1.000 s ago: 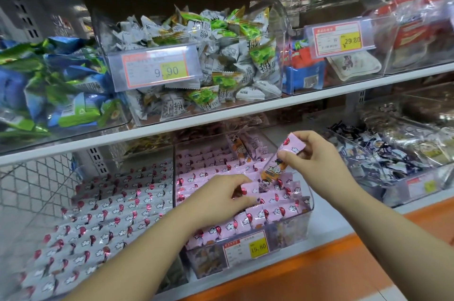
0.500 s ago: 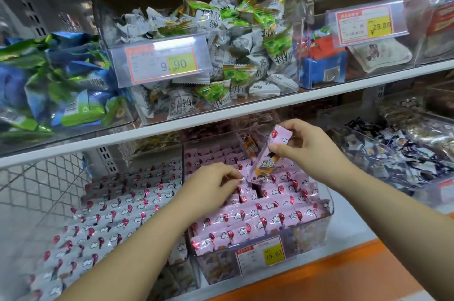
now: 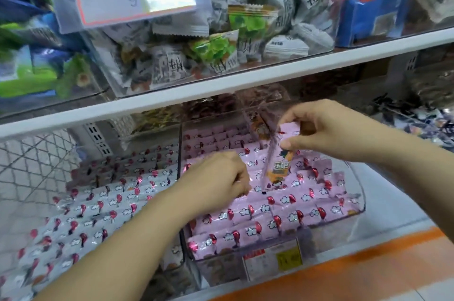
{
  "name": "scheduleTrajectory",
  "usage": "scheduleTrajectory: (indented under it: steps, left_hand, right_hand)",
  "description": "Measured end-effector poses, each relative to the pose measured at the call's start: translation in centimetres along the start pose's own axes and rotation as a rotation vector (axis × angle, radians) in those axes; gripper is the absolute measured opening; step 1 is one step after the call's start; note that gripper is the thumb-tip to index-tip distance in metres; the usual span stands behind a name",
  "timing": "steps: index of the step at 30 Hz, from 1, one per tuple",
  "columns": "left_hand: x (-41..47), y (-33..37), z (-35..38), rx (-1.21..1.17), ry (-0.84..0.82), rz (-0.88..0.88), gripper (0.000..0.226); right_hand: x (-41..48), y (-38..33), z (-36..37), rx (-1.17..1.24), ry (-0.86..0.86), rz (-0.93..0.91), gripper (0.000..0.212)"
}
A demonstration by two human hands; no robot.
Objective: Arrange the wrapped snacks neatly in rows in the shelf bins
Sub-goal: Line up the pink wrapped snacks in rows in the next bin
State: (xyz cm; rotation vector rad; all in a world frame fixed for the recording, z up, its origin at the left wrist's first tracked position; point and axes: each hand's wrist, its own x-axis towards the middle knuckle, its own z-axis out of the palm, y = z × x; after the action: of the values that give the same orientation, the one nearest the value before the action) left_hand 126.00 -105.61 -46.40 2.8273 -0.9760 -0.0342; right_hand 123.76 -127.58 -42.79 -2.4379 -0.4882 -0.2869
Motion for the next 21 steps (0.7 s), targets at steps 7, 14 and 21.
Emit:
scheduleTrajectory:
  steps: [7, 14, 21]
  left_hand:
    - [-0.4, 0.0, 0.4, -0.06, -0.011, 0.009, 0.024]
    - [-0.4, -0.5, -0.1, -0.119, -0.018, -0.002, 0.016]
    - [0.4, -0.1, -0.4, -0.165, 0.168, -0.092, 0.008]
  right_hand:
    - [-0.3, -0.5, 3.7, -0.198, -0.261, -0.018, 0.016]
    - [-0.9, -1.2, 3.4, -0.137, -0.473, 0.129, 0.049]
    - [-0.3, -0.8, 3.2, -0.089, -0.111, 0.109, 0.011]
